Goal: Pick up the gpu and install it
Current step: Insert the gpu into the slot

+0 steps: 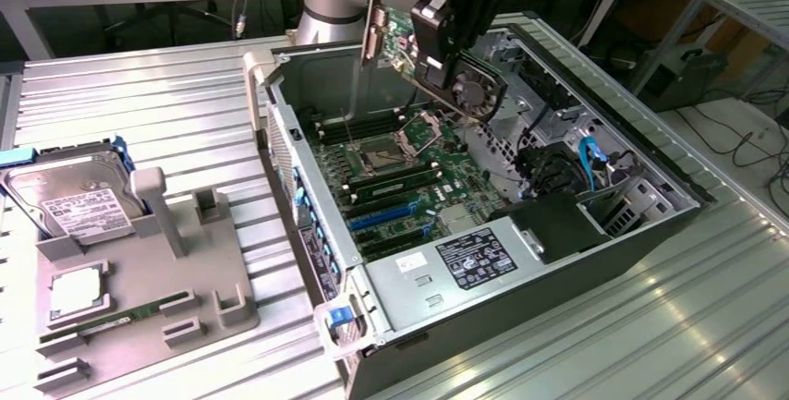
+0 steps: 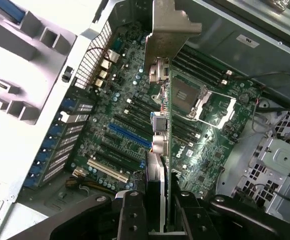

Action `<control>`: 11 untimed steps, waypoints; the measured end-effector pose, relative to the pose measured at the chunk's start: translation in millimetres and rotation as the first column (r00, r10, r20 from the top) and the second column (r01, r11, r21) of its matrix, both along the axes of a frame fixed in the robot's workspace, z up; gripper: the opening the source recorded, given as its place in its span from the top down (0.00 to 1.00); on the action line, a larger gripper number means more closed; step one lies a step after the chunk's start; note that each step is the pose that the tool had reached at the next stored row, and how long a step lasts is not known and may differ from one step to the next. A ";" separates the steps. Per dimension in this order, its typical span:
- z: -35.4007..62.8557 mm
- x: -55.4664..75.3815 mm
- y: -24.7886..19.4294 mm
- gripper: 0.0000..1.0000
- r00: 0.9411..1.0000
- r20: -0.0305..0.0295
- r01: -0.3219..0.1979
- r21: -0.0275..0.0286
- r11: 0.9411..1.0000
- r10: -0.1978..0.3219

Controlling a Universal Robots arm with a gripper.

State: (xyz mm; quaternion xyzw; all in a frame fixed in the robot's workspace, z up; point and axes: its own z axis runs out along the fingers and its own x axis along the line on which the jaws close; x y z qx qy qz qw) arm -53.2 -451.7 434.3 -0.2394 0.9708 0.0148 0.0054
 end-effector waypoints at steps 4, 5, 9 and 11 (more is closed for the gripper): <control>0.0 0.0 0.0 0.73 0.999 0.000 -0.041 0.000 0.999 0.041; 0.0 0.0 0.0 0.73 0.999 0.000 -0.051 0.000 0.999 0.051; 0.0 0.0 0.0 0.73 0.995 0.000 -0.100 0.000 0.995 0.100; 0.0 0.0 0.0 0.73 0.993 0.000 -0.117 0.000 0.993 0.117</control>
